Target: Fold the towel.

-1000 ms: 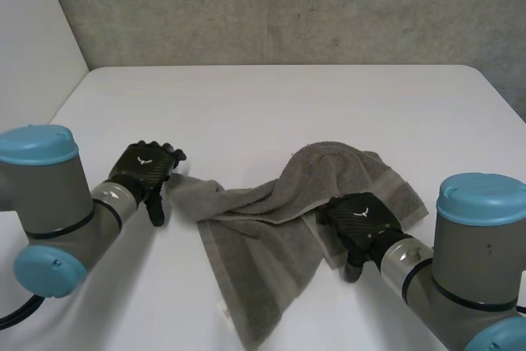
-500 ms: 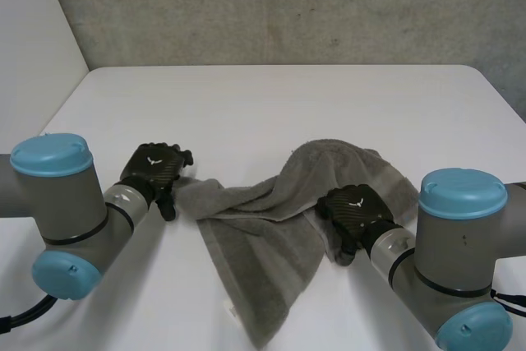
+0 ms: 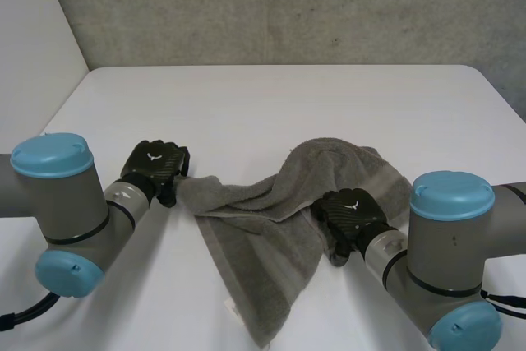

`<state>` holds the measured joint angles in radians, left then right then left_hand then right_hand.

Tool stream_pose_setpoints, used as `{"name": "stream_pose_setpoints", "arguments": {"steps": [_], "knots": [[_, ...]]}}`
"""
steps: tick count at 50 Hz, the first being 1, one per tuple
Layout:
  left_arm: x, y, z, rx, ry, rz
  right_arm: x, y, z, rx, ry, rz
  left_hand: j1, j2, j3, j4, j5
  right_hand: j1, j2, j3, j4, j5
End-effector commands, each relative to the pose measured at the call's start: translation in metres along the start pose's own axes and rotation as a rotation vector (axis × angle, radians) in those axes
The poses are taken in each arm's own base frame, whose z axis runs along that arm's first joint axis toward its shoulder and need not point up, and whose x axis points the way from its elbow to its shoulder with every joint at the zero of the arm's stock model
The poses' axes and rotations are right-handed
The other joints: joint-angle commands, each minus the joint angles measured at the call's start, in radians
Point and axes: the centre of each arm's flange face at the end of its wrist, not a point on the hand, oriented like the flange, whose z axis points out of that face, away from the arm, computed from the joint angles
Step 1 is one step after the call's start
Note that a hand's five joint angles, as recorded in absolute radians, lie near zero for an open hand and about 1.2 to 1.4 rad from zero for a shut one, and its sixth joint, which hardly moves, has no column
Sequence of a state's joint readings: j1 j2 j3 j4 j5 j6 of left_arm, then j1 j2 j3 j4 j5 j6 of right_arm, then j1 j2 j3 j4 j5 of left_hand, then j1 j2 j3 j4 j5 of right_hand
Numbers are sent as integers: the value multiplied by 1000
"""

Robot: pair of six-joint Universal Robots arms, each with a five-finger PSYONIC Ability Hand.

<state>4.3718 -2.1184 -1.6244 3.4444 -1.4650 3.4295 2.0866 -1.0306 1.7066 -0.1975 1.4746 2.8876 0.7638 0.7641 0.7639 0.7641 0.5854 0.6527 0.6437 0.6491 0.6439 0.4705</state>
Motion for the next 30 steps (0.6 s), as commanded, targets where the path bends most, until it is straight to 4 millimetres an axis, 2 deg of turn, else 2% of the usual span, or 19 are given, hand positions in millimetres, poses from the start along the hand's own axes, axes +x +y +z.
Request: {"name": "stream_pose_setpoints", "arguments": {"steps": [1, 5, 7, 10, 15, 21, 23, 30], "knots": [[0, 0, 0, -1, 0, -16, 0, 5, 3, -14, -1, 2, 122, 122, 122, 122, 126, 28, 37, 32, 37, 36], [0, 0, 0, -2, 1, -17, 2, 3, 4, -11, 17, 2, 137, 136, 136, 136, 140, 172, 181, 176, 181, 180], [0, 0, 0, -2, 1, -17, 9, -2, 3, 9, 58, 3, 154, 154, 154, 154, 158, 371, 380, 374, 379, 378], [0, 0, -1, -2, 1, -18, 11, -6, 2, 20, 72, 4, 166, 166, 166, 166, 170, 466, 475, 469, 475, 473], [1, 0, -1, -2, 2, -24, 17, -27, -9, 85, 95, 1, 166, 166, 166, 166, 170, 717, 726, 721, 726, 725], [3, 0, -1, 6, 8, -45, 19, -35, -15, 114, 99, -1, 160, 160, 160, 160, 164, 744, 753, 747, 752, 751], [4, 0, -1, 8, 9, -52, 30, -35, -14, 108, 121, 11, 154, 154, 154, 154, 158, 744, 753, 747, 752, 751], [6, 1, -3, 4, 14, -67, 44, -36, -16, 100, 157, 11, 148, 148, 148, 148, 152, 744, 753, 747, 752, 751]]}}
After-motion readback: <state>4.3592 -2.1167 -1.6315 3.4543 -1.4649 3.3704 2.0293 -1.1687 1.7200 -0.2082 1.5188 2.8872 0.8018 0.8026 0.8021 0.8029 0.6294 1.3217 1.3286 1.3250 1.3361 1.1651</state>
